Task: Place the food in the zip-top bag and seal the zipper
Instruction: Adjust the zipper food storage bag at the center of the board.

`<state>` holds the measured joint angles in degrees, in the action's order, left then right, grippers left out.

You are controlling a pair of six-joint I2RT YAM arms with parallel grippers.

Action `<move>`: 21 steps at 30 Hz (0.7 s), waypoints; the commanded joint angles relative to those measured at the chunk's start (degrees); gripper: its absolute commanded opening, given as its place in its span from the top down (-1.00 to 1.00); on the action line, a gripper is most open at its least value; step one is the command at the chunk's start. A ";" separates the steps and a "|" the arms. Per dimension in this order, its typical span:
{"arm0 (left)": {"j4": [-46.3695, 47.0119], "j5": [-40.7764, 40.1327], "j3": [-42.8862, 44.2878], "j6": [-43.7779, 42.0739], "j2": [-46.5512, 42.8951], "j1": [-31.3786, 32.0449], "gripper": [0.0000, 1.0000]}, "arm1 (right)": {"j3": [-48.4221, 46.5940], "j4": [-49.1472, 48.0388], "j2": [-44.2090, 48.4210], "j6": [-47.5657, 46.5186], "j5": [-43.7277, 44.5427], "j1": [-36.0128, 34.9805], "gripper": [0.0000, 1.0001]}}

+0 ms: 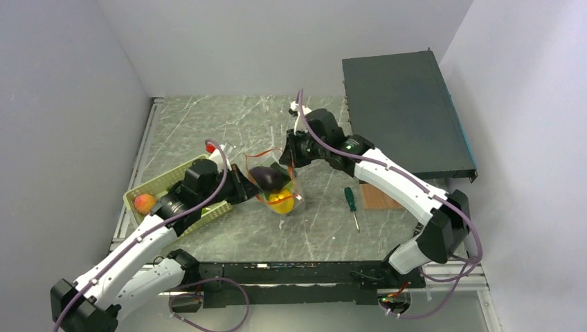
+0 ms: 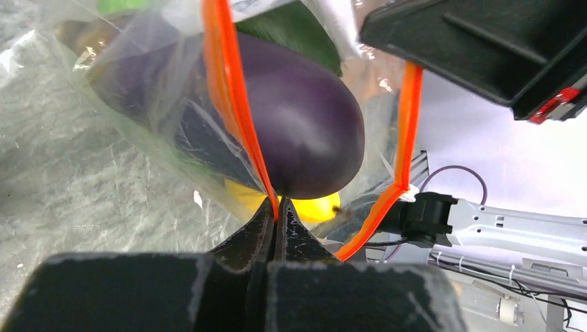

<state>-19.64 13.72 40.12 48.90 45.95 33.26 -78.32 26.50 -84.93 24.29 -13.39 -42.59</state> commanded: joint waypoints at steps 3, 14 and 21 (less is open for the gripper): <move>0.96 2.52 10.01 -1.62 2.41 0.08 1.00 | -7.39 1.60 -0.57 -4.06 4.38 -3.16 1.00; 1.56 -0.76 4.92 5.88 -2.39 0.14 1.00 | -2.75 -2.26 3.20 -2.71 4.22 -6.57 1.00; 1.66 -1.95 1.33 7.29 -2.33 0.08 1.00 | -1.83 -2.77 -0.88 -2.82 4.04 -6.54 1.00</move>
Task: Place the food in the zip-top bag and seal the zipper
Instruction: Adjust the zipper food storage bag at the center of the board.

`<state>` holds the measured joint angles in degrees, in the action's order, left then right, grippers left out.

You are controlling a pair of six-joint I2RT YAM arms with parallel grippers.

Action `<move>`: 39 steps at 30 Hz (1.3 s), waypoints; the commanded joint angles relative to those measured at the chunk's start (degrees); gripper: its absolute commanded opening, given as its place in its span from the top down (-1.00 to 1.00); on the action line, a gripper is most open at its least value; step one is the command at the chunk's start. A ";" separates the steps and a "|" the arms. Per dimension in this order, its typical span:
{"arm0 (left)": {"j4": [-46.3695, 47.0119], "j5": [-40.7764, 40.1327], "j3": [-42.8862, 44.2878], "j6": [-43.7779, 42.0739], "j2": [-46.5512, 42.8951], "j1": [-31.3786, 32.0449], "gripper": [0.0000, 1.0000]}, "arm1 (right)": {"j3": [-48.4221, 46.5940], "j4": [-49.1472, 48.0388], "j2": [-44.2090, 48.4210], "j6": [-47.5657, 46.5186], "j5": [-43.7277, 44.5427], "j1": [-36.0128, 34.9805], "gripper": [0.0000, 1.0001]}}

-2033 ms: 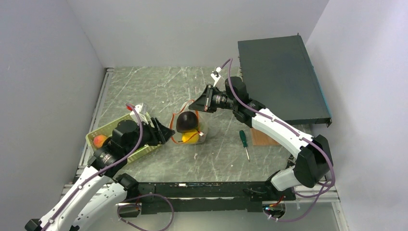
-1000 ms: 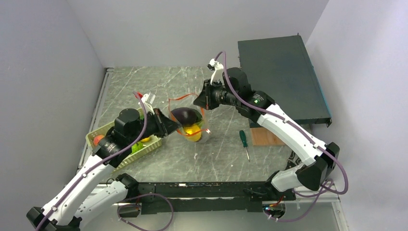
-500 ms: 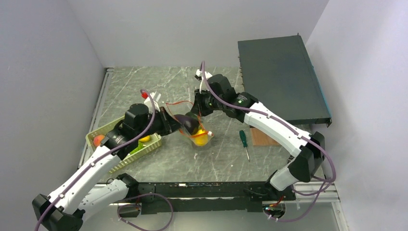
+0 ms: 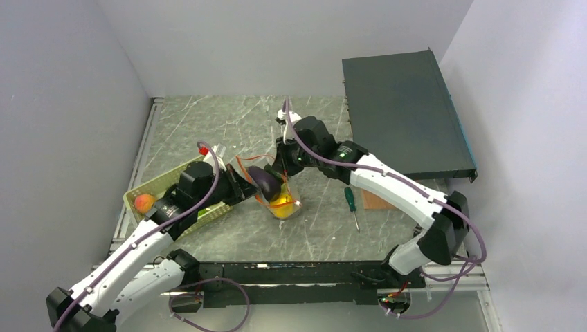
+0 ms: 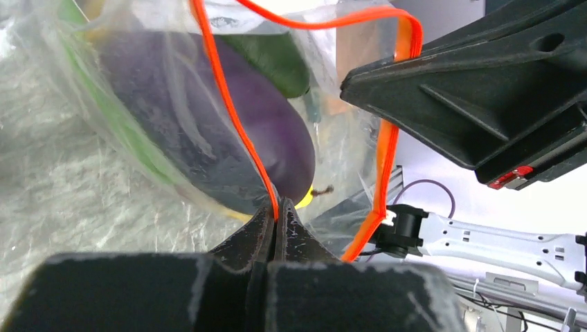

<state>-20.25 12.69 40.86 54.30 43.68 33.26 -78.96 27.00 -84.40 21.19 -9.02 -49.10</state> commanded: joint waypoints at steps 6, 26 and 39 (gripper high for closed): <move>-0.17 1.63 8.82 0.26 1.01 0.10 1.00 | -6.19 -1.50 -0.48 -0.43 -1.38 -0.82 1.00; 3.78 -3.99 0.62 9.36 2.19 0.06 1.00 | -0.92 -7.40 -1.12 2.67 -12.82 -1.00 1.00; 5.52 -5.04 2.68 15.01 2.09 0.08 1.00 | -0.78 -8.07 -3.35 0.90 -20.12 -5.29 1.00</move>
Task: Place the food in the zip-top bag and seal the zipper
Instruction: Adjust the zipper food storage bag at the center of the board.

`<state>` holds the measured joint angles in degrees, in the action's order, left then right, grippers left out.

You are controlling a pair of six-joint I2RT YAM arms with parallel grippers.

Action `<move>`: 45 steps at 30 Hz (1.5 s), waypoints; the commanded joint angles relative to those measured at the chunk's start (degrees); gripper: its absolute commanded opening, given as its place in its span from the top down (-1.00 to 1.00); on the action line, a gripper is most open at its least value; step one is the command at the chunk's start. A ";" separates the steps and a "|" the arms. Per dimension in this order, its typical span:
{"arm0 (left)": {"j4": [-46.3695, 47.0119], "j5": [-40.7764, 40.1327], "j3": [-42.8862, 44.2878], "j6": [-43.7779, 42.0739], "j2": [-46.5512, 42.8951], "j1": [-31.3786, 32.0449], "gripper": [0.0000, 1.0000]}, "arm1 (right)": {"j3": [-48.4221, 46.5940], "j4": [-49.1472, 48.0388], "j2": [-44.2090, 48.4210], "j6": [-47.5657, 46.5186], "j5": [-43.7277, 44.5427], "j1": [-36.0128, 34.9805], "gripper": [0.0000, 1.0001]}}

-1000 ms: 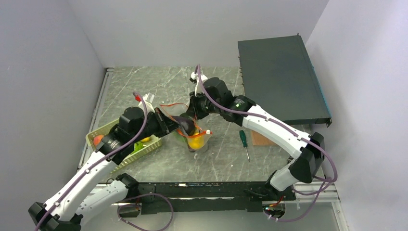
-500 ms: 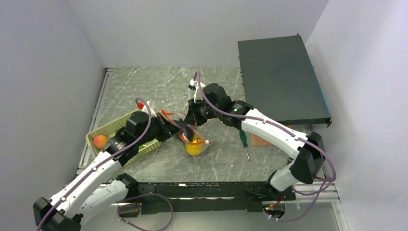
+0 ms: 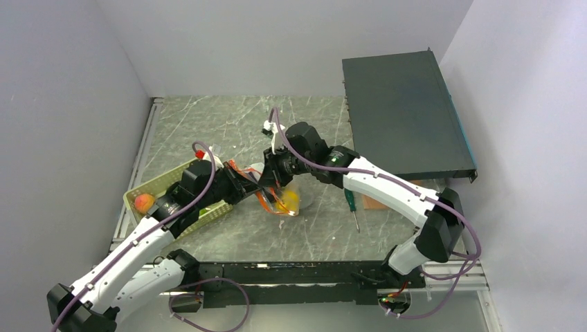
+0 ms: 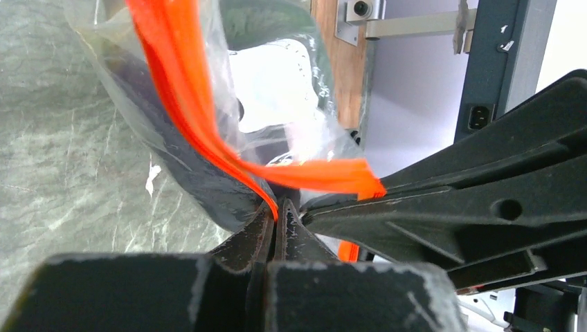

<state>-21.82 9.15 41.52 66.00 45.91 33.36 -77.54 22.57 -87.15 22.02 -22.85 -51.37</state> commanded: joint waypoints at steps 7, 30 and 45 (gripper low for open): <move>6.43 -1.76 0.75 4.38 -0.78 0.02 1.00 | -2.69 0.92 0.06 -5.83 2.21 -3.07 0.90; 4.99 -3.54 -1.09 6.98 -2.80 0.10 1.00 | 3.83 0.90 6.37 -11.97 6.23 -4.25 0.12; 0.50 -5.68 1.30 8.08 -2.12 0.06 1.00 | 9.41 0.98 12.31 -19.44 3.98 -5.19 -0.62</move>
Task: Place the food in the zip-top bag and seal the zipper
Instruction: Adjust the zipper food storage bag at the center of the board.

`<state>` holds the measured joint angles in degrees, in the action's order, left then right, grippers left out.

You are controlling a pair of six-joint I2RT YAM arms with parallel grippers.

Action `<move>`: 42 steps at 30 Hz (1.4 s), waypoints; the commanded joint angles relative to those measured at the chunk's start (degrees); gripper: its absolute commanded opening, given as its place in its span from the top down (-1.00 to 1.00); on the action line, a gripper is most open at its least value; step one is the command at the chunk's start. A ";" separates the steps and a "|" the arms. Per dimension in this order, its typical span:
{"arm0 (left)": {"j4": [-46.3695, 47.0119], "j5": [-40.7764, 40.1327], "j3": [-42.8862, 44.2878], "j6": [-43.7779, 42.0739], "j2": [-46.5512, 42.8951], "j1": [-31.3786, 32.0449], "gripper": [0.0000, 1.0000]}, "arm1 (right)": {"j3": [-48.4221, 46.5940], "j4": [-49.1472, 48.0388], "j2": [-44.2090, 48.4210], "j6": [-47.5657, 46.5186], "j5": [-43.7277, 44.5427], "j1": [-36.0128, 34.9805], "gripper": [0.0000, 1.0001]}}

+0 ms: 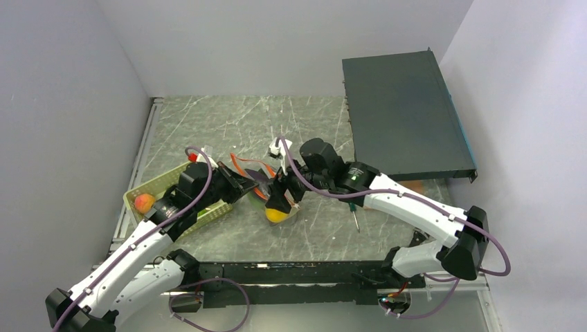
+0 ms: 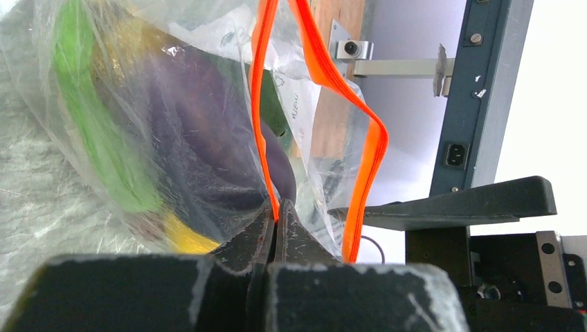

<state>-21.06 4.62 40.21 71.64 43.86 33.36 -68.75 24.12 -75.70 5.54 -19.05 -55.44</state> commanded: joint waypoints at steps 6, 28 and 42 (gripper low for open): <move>0.38 -0.19 3.15 4.38 0.86 0.08 1.00 | 1.25 -1.76 -0.46 -5.01 20.30 -7.28 -0.57; -1.49 1.22 0.89 -1.02 -1.75 0.05 1.00 | -13.85 5.80 -8.28 10.82 18.95 3.58 -0.53; -3.22 3.35 8.65 -4.12 -0.85 0.08 1.00 | -21.09 4.18 -14.75 4.24 27.14 2.38 1.00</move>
<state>-24.25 6.22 41.54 69.65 43.03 33.34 -83.26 28.25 -93.49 12.32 4.62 -52.01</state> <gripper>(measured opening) 0.012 0.056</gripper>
